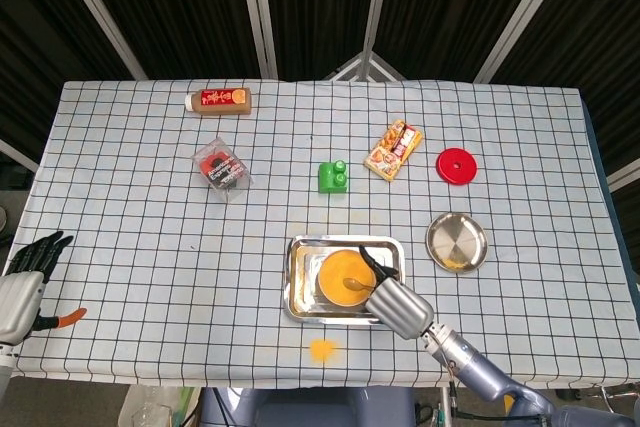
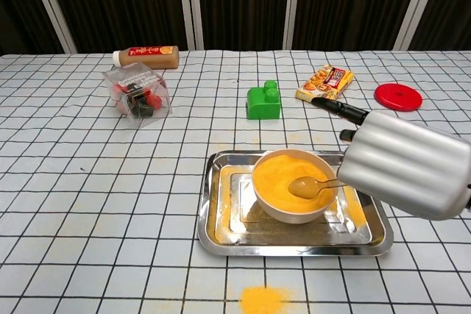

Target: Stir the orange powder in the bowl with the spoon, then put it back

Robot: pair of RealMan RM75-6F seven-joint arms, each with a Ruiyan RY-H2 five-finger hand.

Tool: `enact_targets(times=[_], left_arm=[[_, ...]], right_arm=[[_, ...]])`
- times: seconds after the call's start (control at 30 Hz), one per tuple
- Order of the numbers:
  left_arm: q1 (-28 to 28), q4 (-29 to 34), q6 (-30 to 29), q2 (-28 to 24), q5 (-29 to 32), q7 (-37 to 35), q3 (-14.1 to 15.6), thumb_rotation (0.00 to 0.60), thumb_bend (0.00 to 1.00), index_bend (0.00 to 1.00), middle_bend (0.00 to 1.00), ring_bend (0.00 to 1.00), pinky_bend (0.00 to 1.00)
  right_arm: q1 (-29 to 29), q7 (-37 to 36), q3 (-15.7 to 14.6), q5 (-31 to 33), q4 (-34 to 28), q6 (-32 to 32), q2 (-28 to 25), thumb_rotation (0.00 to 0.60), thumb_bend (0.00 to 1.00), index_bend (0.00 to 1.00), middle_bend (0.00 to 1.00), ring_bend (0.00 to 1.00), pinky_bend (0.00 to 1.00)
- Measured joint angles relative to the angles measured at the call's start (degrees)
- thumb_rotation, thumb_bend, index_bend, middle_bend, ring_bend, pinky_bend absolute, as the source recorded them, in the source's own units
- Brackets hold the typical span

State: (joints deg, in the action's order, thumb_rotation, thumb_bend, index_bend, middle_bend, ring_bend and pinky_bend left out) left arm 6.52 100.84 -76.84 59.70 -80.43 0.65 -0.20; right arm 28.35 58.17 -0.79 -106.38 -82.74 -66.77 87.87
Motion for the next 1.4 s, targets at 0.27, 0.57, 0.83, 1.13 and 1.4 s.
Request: enact_targets(times=[0.27,0.57,0.83,1.13,1.4], left_arm=[[0.0,0.0,0.2,0.0,0.2,0.0,-0.1,0.600,0.00,0.00,0.00,0.00,0.00],[0.0,0.1,0.2,0.0,0.2,0.0,-0.1,0.600,0.00,0.00,0.00,0.00,0.00],[0.0,0.3,0.4,-0.1,0.5,-0.2,0.0,0.600,0.00,0.00,0.00,0.00,0.00],[0.1,0.4,0.6,-0.2,0.6,-0.3,0.0,0.600,0.00,0.00,0.00,0.00,0.00],[0.1,0.4,0.8,-0.2,0.9,-0.3,0.0,0.600,0.00,0.00,0.00,0.00,0.00]], right_arm=[[-0.2,1.0,1.4,1.1,2.1,-0.6,0.6,0.600,0.94,0.95,0.83,0.56,0.02],[-0.6,0.3,1.8,1.9,1.0,-1.2,-0.3,0.600,0.94,0.95,0.83,0.56,0.02],[-0.8,-0.8,1.2,1.0,-1.5,-2.2,-1.0,0.600,0.94,0.95,0.83,0.56,0.02],[-1.8,-1.1,0.8,2.4,-1.0,-1.9,-1.5,0.600,0.94,0.95,0.83,0.56,0.02],[-2.1,-1.2,1.4,2.7,-2.0,-2.6,-2.4,0.600,0.94,0.95,0.83,0.56,0.02]])
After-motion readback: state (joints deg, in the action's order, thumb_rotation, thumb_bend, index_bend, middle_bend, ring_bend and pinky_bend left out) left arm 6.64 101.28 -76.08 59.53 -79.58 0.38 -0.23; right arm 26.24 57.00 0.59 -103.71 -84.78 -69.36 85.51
